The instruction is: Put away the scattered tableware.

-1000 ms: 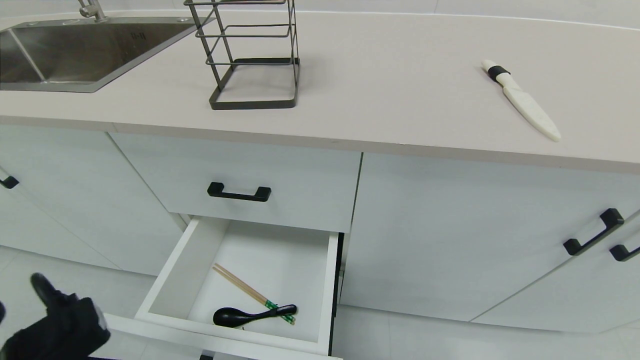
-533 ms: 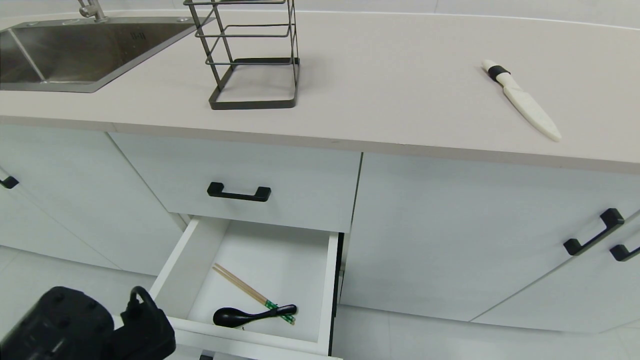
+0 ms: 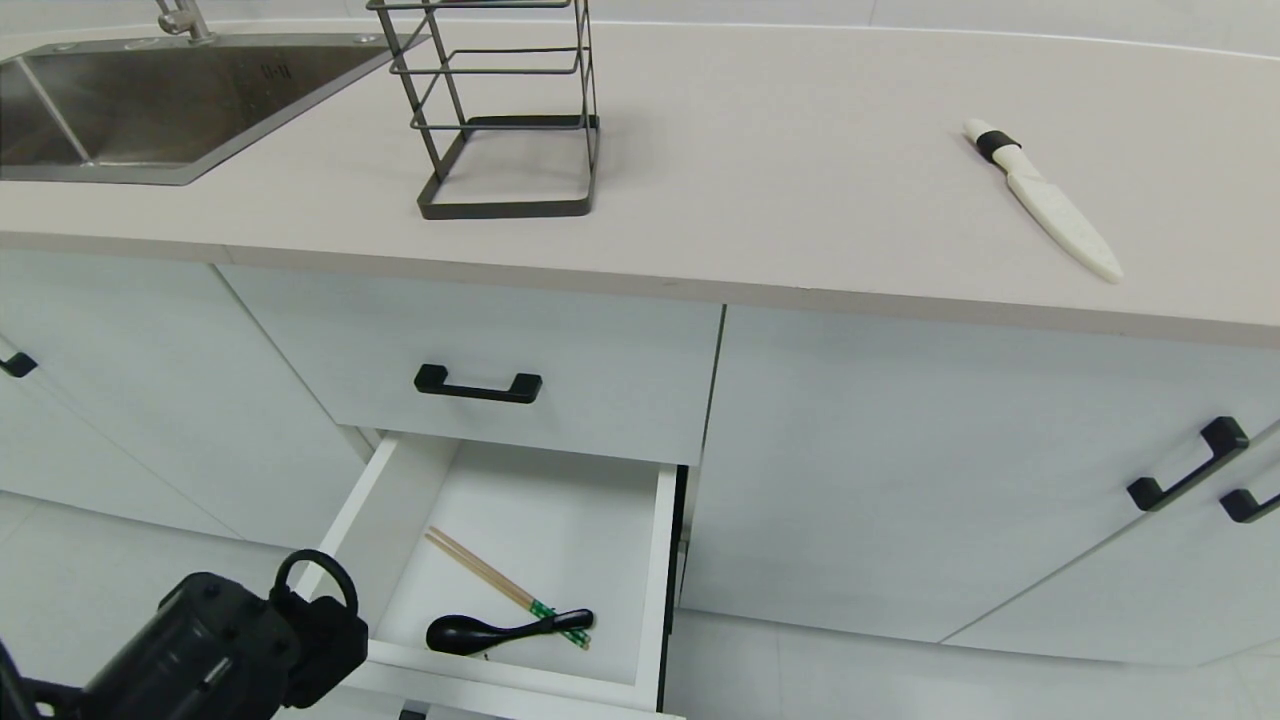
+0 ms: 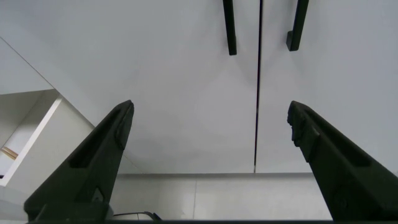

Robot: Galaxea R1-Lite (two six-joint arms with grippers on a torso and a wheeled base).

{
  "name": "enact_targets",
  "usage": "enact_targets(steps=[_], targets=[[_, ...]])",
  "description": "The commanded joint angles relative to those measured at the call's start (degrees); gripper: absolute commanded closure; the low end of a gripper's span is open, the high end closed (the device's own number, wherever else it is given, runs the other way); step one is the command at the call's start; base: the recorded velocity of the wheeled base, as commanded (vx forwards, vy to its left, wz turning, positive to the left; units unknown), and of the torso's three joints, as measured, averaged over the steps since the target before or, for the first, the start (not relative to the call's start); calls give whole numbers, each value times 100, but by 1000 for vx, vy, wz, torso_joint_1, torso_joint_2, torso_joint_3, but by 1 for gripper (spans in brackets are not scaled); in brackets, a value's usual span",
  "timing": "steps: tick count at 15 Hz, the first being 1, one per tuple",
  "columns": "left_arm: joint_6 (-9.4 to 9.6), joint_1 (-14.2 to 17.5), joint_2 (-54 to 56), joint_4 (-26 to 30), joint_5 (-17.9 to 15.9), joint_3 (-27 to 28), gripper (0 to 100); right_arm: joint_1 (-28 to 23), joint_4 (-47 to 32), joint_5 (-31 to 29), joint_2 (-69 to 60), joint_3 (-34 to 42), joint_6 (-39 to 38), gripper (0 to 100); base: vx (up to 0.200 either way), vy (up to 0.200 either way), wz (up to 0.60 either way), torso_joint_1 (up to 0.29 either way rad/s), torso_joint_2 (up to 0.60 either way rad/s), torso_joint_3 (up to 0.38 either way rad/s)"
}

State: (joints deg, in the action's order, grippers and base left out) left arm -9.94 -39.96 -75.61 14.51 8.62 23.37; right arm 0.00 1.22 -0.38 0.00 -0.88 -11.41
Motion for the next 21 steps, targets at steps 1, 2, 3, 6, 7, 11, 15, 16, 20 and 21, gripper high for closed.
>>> enact_targets(steps=[1, 2, 3, 6, 7, 11, 15, 16, 20, 21], targets=[[-281, 85, -209, -282, 193, 19, 0, 0, 1, -6, 9, 0, -2, 0, 0, 0, 0, 0, 0, 0], [-457, 85, -262, -458, 272, 10, 0, 0, 1, 3, 9, 0, -2, 0, 0, 0, 0, 0, 0, 0], [-685, 76, -332, -616, 289, -52, 0, 0, 1, 3, 9, 0, -2, 0, 0, 0, 0, 0, 0, 0], [-694, 76, -358, -668, 307, -140, 0, 0, 1, 3, 9, 0, -2, 0, 0, 0, 0, 0, 0, 0], [-694, 85, -358, -677, 316, -122, 0, 0, 1, 3, 9, 0, 7, 0, 0, 0, 0, 0, 0, 0], [-1002, 94, -517, -695, 738, -52, 0, 0, 1, 3, 9, 0, -2, 0, 0, 0, 0, 0, 0, 0], [-1063, 164, -833, -695, 914, 379, 0, 0, 1, -6, 9, 0, 7, 0, 0, 0, 0, 0, 0, 0], [-1081, 164, -877, -704, 896, 388, 0, 0, 1, 3, 9, 0, -2, 0, 0, 0, 0, 0, 0, 0], [-1081, 287, -1035, -1064, 641, 388, 0, 0, 1, 3, 9, 0, -2, 0, 0, 0, 0, 0, 0, 0], [-1063, 428, -1079, -1152, 632, 361, 0, 0, 1, -6, 9, 0, 7, 0, 0, 0, 0, 0, 0, 0]])
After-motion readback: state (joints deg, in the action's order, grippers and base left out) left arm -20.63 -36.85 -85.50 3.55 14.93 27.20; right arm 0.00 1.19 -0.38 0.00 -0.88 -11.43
